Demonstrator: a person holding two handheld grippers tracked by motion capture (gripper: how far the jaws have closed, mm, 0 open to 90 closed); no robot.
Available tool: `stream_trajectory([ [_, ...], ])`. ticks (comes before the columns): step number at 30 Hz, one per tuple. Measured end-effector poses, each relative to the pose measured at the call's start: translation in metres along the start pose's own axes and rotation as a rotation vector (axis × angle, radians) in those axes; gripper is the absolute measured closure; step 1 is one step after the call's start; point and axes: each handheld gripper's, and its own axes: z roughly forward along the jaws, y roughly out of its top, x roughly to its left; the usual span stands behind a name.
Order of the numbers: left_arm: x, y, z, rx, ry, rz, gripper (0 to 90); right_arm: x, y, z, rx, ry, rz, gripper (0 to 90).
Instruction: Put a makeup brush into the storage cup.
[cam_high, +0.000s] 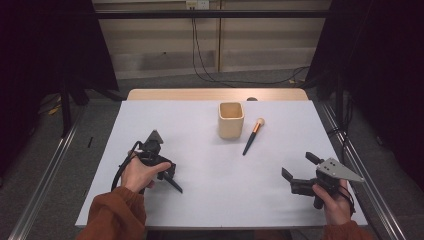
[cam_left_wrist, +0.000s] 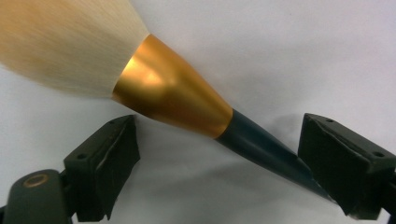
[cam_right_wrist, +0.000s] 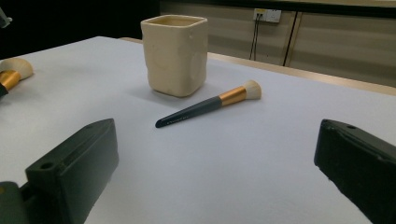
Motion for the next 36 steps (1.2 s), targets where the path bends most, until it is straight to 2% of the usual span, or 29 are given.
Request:
stream_trajectory([
  [7, -0.006, 0.005, 0.003, 0.026, 0.042, -0.021, 11.4, 0.001, 0.0, 0.0, 0.002, 0.003, -0.004, 0.0],
  [12, -0.01, 0.005, 0.006, 0.05, 0.073, 0.012, 9.6, 0.0, 0.0, 0.0, 0.001, 0.001, -0.002, 0.0],
  [19, -0.014, 0.005, 0.007, 0.059, 0.127, 0.034, 15.8, 0.0, 0.0, 0.0, 0.001, 0.004, -0.005, 0.0],
  [22, -0.013, 0.006, 0.006, 0.065, 0.119, 0.04, 15.8, 0.0, 0.0, -0.001, 0.0, 0.004, -0.004, 0.0],
  [24, -0.015, 0.005, 0.007, 0.063, 0.13, 0.056, 15.4, 0.0, 0.0, -0.001, 0.0, 0.004, -0.003, 0.0],
  [25, -0.015, 0.005, 0.008, 0.065, 0.133, 0.047, 15.4, 0.0, 0.0, -0.001, 0.0, 0.004, -0.003, 0.0],
  [30, -0.015, 0.008, 0.009, 0.083, 0.136, 0.054, 14.8, 0.001, 0.0, -0.002, -0.001, 0.005, -0.004, 0.0],
  [31, -0.015, 0.008, 0.008, 0.092, 0.135, 0.076, 14.8, 0.001, 0.0, -0.002, -0.001, 0.005, -0.004, 0.0],
  [36, -0.016, 0.007, 0.008, 0.096, 0.141, 0.091, 15.3, 0.001, 0.0, -0.002, -0.001, 0.003, 0.002, 0.0],
])
